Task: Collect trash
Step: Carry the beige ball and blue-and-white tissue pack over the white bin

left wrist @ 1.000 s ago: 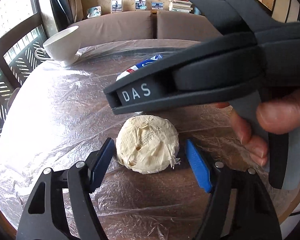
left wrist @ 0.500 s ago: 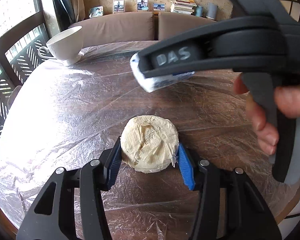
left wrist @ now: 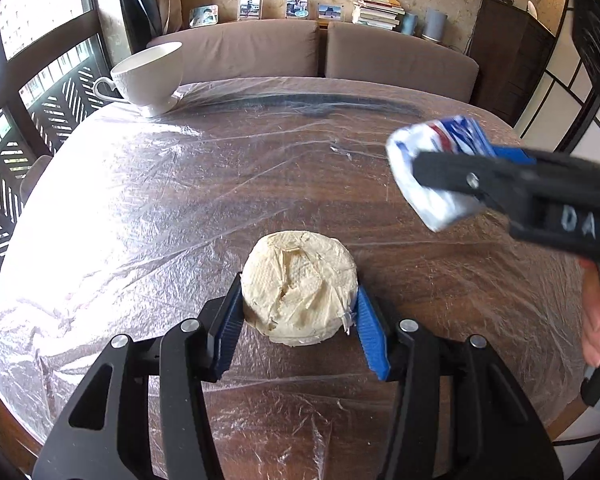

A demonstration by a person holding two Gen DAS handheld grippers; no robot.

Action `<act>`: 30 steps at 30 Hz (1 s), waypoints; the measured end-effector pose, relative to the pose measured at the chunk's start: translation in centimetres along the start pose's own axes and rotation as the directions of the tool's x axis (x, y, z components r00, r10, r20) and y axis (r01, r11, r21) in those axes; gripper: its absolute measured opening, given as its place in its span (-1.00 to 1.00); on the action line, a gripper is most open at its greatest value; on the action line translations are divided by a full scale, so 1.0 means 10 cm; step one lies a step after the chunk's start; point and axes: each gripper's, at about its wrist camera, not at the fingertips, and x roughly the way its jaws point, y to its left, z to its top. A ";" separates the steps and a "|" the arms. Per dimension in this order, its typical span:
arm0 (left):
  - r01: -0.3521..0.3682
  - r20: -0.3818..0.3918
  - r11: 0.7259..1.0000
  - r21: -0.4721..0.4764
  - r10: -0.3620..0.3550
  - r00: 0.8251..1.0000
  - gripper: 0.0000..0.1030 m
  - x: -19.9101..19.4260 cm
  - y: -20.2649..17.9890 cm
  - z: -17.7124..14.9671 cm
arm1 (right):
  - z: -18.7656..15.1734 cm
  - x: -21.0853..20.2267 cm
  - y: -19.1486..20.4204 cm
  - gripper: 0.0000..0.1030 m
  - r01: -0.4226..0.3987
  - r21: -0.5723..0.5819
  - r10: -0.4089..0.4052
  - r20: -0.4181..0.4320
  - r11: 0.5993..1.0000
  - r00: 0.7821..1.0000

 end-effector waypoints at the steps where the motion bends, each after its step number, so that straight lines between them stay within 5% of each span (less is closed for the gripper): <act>1: 0.000 0.000 1.000 0.001 0.000 1.000 0.02 -0.01 -0.01 -0.01 | -0.07 -0.02 -0.01 0.01 -0.007 0.015 0.007 -0.003 1.000 1.000; 17: 0.049 0.049 0.999 0.025 -0.050 0.998 0.02 -0.40 0.00 -0.31 | -0.70 -0.41 0.21 0.01 0.022 0.108 -0.022 -0.004 0.994 1.000; 30: 0.125 0.022 0.980 0.153 -0.130 0.991 0.02 -0.70 0.40 -0.71 | -1.28 -0.65 0.89 0.01 0.117 0.204 -0.116 -0.017 0.972 0.993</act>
